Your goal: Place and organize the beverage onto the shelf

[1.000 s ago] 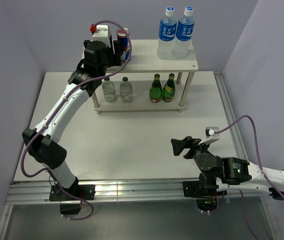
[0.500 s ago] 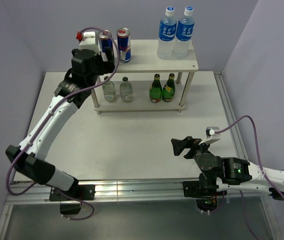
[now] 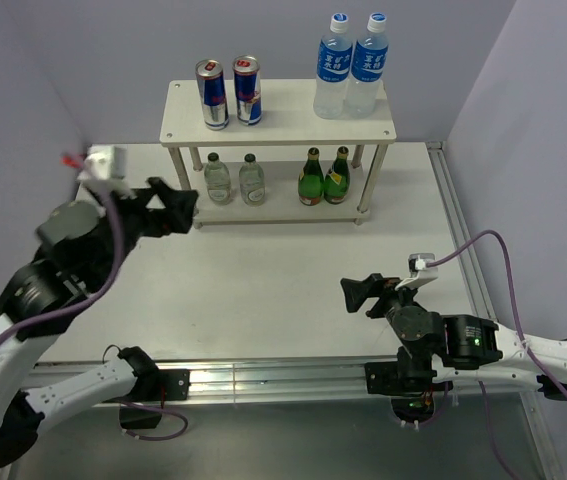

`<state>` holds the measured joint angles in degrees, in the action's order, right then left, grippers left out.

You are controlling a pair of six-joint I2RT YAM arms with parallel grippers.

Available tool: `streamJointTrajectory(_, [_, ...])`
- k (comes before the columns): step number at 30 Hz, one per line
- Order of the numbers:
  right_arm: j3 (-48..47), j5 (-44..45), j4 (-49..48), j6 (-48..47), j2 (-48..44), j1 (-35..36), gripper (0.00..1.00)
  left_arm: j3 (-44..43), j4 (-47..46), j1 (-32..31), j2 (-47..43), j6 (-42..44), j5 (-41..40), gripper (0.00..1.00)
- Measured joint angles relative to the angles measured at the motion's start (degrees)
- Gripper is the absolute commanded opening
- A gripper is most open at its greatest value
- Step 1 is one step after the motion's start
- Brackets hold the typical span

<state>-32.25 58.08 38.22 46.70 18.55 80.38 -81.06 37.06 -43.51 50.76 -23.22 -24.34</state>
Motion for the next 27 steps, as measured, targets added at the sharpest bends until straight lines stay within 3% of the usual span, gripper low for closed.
streamJointTrajectory(4, [-0.1,-1.2,-1.0,-2.0,-0.3,0.0,1.0,2.5,-0.5,0.0,-10.2,0.7,-2.3,0.99])
streamJointTrajectory(8, [-3.0,-1.7,-0.7,-4.3,-2.3,0.0,1.0,10.8,-4.4,0.0,-17.9,2.0,-3.6,0.99])
streamJointTrajectory(15, [-7.5,-2.5,-4.4,-9.9,-11.2,0.1,1.0,22.7,-6.5,0.2,-17.8,3.2,-3.3,0.99])
streamJointTrajectory(27, [-26.8,-1.0,-0.8,-19.4,-8.9,0.1,1.0,25.5,-10.3,8.6,-17.3,4.1,4.1,0.99])
